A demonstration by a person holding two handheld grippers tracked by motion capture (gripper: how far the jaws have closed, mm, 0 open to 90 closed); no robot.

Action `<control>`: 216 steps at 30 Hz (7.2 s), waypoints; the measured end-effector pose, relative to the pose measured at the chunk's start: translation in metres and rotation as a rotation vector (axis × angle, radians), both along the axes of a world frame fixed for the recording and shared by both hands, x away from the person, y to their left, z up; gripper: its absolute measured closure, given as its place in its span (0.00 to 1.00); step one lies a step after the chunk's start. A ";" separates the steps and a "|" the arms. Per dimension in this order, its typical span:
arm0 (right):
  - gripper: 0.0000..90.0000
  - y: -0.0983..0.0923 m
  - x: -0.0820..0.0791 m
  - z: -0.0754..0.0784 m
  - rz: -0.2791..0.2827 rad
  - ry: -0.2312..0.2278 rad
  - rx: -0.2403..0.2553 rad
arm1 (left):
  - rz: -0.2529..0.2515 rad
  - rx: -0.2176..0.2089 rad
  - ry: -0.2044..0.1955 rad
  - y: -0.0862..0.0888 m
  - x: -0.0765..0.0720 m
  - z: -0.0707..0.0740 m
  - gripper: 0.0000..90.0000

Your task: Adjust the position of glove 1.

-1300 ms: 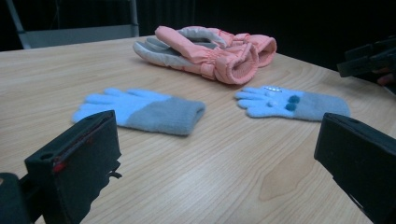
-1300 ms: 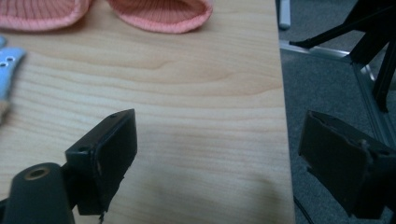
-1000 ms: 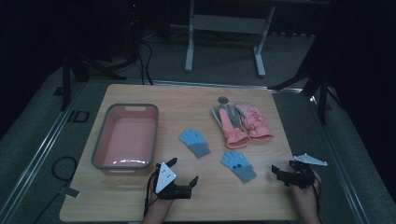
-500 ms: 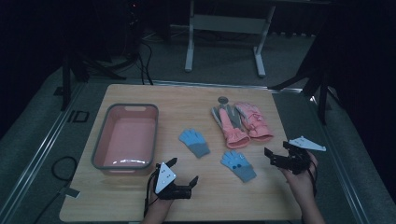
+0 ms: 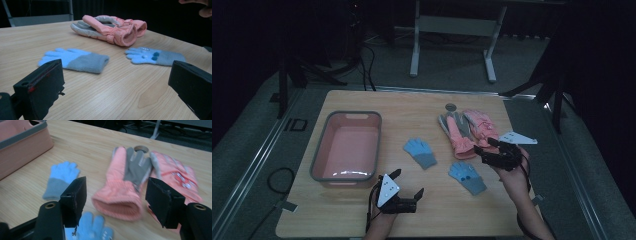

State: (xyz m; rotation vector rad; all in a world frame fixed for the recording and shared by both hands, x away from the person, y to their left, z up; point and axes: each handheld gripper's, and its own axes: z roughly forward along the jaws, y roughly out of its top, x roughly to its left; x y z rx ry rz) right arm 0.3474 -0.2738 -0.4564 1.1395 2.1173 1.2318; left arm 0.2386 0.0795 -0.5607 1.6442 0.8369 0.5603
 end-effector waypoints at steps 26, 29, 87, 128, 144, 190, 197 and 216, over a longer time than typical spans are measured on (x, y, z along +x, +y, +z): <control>0.49 0.151 0.050 -0.029 0.322 0.114 -0.050 | -0.014 0.012 -0.012 -0.001 -0.001 0.000 0.01; 0.54 0.162 0.055 -0.040 0.342 0.130 -0.086 | -0.015 0.015 -0.013 -0.001 -0.001 0.000 0.01; 0.97 0.137 -0.050 -0.091 -0.182 0.235 0.020 | -0.010 0.013 -0.024 -0.002 -0.002 0.000 0.01; 0.70 0.007 -0.014 -0.063 0.195 0.151 -0.131 | -0.015 0.013 -0.012 -0.001 -0.001 0.000 0.01; 0.95 0.016 -0.018 -0.092 0.143 0.189 -0.187 | -0.017 0.015 -0.010 -0.001 -0.001 0.000 0.01; 0.80 0.005 -0.053 -0.088 -0.377 0.214 -0.009 | -0.015 0.016 -0.015 -0.002 -0.002 0.000 0.01; 0.70 -0.011 -0.037 -0.064 -0.115 0.181 -0.131 | -0.018 0.019 -0.013 -0.002 -0.001 0.000 0.01; 0.95 -0.027 -0.037 -0.095 0.089 0.140 -0.164 | -0.016 0.016 -0.008 -0.002 -0.001 0.000 0.01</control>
